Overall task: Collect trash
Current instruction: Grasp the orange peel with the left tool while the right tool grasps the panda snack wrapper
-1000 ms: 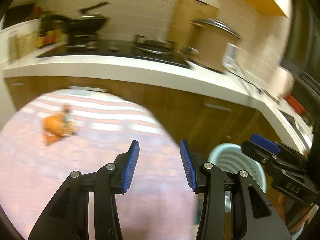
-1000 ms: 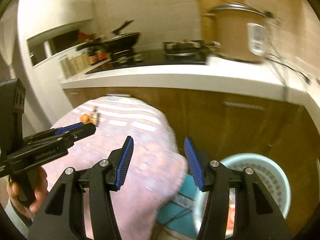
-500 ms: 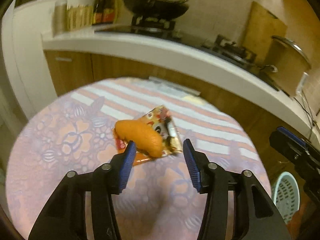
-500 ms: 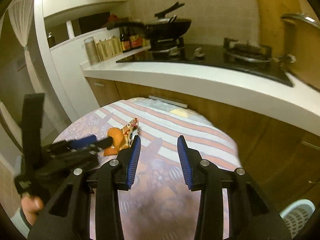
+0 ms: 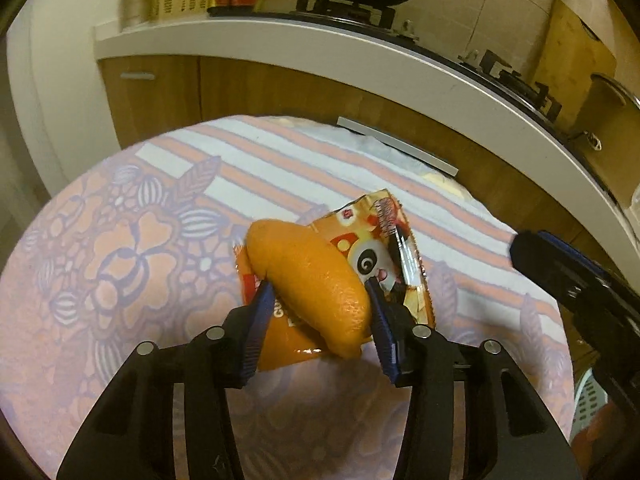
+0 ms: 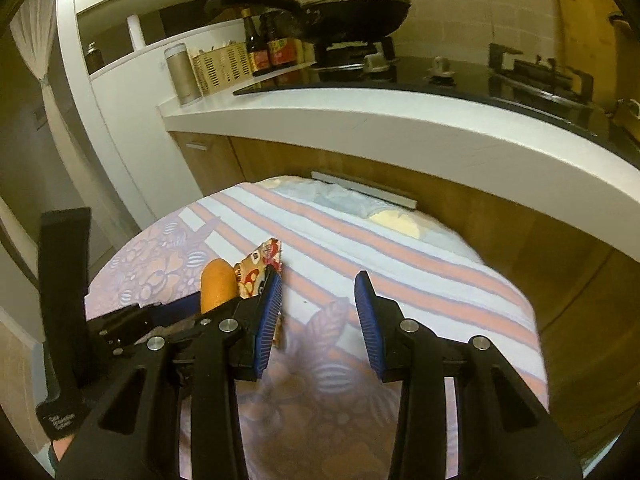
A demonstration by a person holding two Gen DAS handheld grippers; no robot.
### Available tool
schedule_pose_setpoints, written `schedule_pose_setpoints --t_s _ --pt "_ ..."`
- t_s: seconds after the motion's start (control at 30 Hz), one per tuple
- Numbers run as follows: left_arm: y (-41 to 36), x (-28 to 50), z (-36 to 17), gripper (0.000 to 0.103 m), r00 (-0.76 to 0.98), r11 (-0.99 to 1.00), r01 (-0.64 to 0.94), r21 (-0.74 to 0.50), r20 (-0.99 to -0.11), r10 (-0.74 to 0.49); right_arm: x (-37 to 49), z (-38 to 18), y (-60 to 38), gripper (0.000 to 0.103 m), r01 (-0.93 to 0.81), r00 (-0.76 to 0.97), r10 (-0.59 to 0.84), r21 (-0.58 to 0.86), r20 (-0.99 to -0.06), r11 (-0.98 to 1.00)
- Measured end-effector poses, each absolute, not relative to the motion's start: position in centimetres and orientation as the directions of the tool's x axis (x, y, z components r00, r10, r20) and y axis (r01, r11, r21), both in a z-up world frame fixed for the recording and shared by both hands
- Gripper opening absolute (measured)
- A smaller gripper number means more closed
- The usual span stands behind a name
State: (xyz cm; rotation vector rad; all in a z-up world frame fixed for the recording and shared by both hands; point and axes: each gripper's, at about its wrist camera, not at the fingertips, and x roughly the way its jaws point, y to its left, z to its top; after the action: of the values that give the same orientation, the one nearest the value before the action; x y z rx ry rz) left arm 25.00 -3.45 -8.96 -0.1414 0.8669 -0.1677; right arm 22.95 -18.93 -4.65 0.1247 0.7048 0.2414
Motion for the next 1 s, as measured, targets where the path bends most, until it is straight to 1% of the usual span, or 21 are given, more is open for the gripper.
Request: schedule_pose_setpoints --t_s 0.03,0.1,0.17,0.3,0.47,0.67,0.73,0.77,0.8,1.0 --pt "-3.1 24.9 -9.0 0.04 0.633 0.976 0.084 -0.202 -0.745 -0.209 23.2 -4.7 -18.7 0.035 -0.183 0.732 0.266 0.195 -0.628 0.964" --pt "-2.5 24.6 -9.1 0.029 0.633 0.975 0.073 -0.211 -0.746 -0.209 23.7 -5.0 -18.2 0.035 -0.199 0.72 0.283 0.203 -0.634 0.959" --pt "-1.6 24.4 -9.2 0.023 0.63 0.971 0.066 -0.231 -0.744 -0.22 24.3 -5.4 -17.7 0.035 -0.21 0.705 0.3 0.215 -0.643 0.954" --pt "-0.1 23.8 -9.1 0.015 0.634 0.963 0.052 -0.263 -0.737 -0.236 25.5 -6.2 -16.6 0.035 -0.224 0.683 0.309 0.213 -0.662 0.951" --pt "1.1 23.2 -8.6 0.015 0.653 0.958 0.036 -0.285 -0.719 -0.239 26.8 -7.5 -14.9 0.035 -0.248 0.647 0.316 0.201 -0.694 0.948" --pt "1.7 22.4 -7.8 0.015 0.672 0.957 0.038 -0.287 -0.702 -0.237 28.3 -9.5 -14.3 0.035 -0.23 0.583 0.307 0.21 -0.752 0.95" --pt "2.0 22.1 -7.7 0.015 0.674 0.957 0.033 -0.287 -0.701 -0.234 28.1 -9.4 -14.2 0.035 -0.244 0.581 0.319 0.214 -0.749 0.946" --pt "2.1 22.0 -7.7 0.015 0.674 0.957 0.03 -0.287 -0.701 -0.232 27.9 -9.5 -14.1 0.03 -0.254 0.574 0.327 0.217 -0.75 0.943" --pt "2.2 21.9 -7.7 0.015 0.675 0.957 0.025 -0.288 -0.702 -0.229 27.8 -9.5 -14.0 0.01 -0.259 0.575 0.325 0.209 -0.751 0.943" --pt "2.8 20.4 -6.7 0.015 0.693 0.954 0.033 -0.299 -0.68 -0.237 25.1 -8.0 -14.4 0.008 -0.274 0.632 0.324 0.188 -0.704 0.943"
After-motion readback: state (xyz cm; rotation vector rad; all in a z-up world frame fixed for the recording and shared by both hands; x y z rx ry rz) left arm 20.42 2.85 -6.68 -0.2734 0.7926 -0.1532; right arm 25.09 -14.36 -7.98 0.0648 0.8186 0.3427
